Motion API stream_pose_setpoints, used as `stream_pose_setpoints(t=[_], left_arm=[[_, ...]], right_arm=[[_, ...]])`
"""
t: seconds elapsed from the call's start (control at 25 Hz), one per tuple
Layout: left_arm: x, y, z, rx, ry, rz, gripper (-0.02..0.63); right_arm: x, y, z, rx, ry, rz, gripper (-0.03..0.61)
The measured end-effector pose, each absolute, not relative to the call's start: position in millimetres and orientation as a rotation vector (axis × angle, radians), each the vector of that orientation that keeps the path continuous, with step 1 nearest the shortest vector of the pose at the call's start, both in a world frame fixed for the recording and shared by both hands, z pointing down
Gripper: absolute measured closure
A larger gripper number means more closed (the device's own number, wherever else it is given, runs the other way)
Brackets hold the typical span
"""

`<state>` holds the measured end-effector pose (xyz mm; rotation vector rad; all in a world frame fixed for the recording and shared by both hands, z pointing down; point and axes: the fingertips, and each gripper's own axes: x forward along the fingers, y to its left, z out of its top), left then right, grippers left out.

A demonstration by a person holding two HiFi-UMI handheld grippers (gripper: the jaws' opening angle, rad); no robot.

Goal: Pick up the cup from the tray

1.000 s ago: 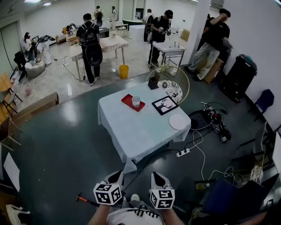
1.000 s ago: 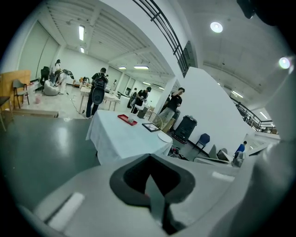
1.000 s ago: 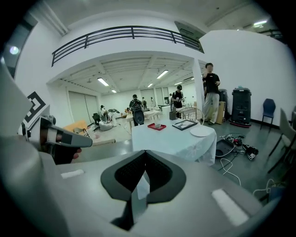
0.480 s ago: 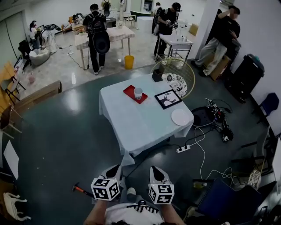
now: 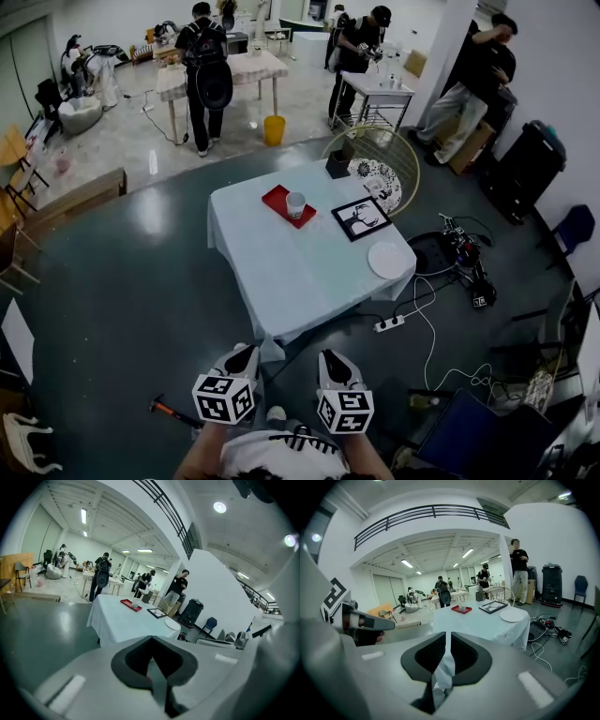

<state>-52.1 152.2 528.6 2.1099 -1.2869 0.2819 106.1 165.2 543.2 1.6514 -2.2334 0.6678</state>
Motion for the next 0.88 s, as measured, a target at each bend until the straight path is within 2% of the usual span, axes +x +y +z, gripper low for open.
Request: stream_pose_setpoints(t=[0.24, 0.28, 0.36, 0.4, 0.88], left_arm=[[-61.4, 122.0, 546.6, 2.060, -1.267, 0.384, 0.614], [-61.7, 115.8, 548.4, 2.062, -1.253, 0.388, 0.614], [-60.2, 102.3, 546.8, 2.081, -1.214, 0.377, 0.614], [-60.0, 95.0, 545.0, 2.095, -1.196, 0.376, 0.614], [-94.3, -8.1, 526.6, 2.162, -1.113, 0.409, 0.614]], right_arm=[[98.4, 132.8, 543.2, 1.676, -2.236, 0.708, 0.507], [96.1, 126.6, 544.0, 1.679, -2.239, 0.714, 0.490], [92.9, 112.4, 543.8, 1.693, -2.243, 0.729, 0.394], [91.5, 104.7, 543.0, 1.702, -2.241, 0.735, 0.368], [53.8, 7.5, 523.6, 1.782, -2.204, 0.711, 0.327]])
